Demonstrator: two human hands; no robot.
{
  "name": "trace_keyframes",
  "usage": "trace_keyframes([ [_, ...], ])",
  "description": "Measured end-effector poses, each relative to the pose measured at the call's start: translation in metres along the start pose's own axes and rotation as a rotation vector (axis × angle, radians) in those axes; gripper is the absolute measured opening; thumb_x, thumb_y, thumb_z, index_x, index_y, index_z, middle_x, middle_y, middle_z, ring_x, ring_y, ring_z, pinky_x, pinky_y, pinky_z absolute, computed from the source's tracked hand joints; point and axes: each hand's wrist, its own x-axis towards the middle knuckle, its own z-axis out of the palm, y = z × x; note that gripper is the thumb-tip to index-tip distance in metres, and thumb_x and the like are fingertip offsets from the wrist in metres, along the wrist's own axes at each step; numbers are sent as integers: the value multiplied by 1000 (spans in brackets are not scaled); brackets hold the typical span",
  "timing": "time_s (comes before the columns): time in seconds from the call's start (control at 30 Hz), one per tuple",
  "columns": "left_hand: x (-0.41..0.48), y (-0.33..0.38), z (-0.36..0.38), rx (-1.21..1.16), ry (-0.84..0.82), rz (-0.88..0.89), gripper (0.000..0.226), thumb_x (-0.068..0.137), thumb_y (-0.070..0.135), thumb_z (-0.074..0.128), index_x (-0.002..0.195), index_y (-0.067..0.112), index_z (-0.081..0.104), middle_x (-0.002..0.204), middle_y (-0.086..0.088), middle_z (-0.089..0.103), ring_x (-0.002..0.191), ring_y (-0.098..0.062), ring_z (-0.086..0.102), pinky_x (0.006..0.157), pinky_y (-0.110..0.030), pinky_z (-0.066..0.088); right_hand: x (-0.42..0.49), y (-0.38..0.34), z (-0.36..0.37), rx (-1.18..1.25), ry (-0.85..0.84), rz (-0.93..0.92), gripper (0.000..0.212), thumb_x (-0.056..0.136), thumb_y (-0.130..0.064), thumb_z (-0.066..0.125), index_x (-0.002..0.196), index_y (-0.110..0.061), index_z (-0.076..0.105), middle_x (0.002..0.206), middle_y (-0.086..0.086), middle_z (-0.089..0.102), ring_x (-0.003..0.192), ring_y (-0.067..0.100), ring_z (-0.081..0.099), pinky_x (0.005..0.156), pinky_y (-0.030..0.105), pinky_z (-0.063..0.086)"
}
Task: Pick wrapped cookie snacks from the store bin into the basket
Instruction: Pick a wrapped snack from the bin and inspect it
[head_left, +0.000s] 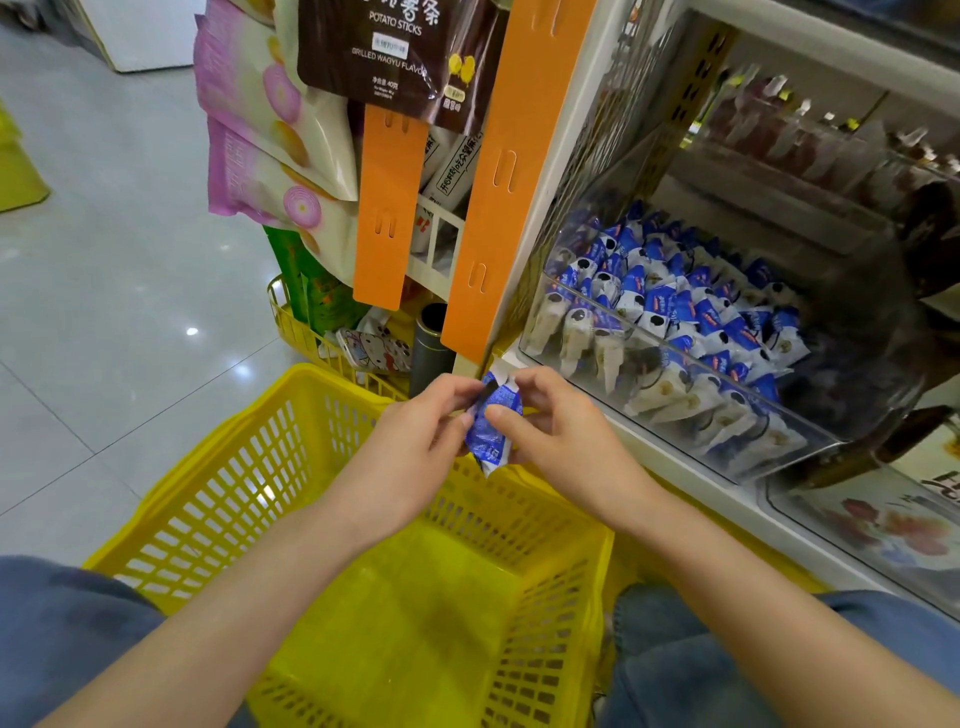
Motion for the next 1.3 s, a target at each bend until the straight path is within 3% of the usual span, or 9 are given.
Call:
trace_keyframes([
  [0.2,-2,-5,-1,376,176,146,16,97,19,43,105,14,55,72,6,56,59,-6,53,55,-19,41,-9,3,17,-115,18,-91,33,89,-30,59,119,-26,45,101,-25,53,91,-12,54,75,7,47],
  [0.4,3,-5,-3,293,235,104,16,96,14,45,98,14,61,69,4,60,62,-9,58,54,-23,44,-6,0,20,29,-27,-32,40,91,-23,56,128,-21,41,122,-6,58,101,7,61,84,31,55],
  [0.67,8,4,0,-294,50,-194,19,97,20,44,92,27,62,90,1,68,83,-9,67,72,-22,56,2,2,16,165,37,24,35,90,-19,59,118,-23,39,117,-3,56,78,-4,64,61,14,52],
  [0.77,5,10,8,-476,-99,-278,18,95,22,47,104,19,62,91,2,68,75,-3,64,68,-16,53,3,3,13,-94,138,-16,58,79,-22,70,127,-17,37,115,-7,51,96,-4,58,78,14,50],
  [0.83,5,11,13,-512,-111,-289,19,94,15,49,109,18,60,95,-2,68,78,-11,63,72,-23,55,4,1,11,-186,116,-40,65,73,-17,74,128,-12,40,115,0,51,108,19,54,89,35,50],
  [0.9,8,11,13,-532,-55,-309,23,95,8,45,112,18,57,99,-4,67,83,-13,64,73,-23,55,4,-4,6,-156,22,-24,60,71,-14,75,123,-15,46,112,1,57,106,21,55,89,37,50],
  [1.0,14,8,11,-481,58,-306,25,98,7,40,113,21,54,97,3,66,81,-4,62,67,-13,51,2,-10,-8,-51,-79,-11,31,80,-15,70,105,-25,54,98,-9,61,87,1,57,78,13,48],
  [1.1,16,11,12,-511,64,-276,20,98,18,40,101,23,59,93,8,70,81,-1,66,68,-14,50,4,-12,-23,19,40,7,4,87,-16,62,89,-20,59,88,5,65,76,12,58,72,25,50],
  [1.3,17,23,19,-564,-136,-204,23,95,19,45,113,19,60,103,0,71,86,-8,67,62,-19,51,5,-19,-40,115,160,-41,8,89,-14,58,82,-18,61,79,4,68,63,7,63,58,20,54],
])
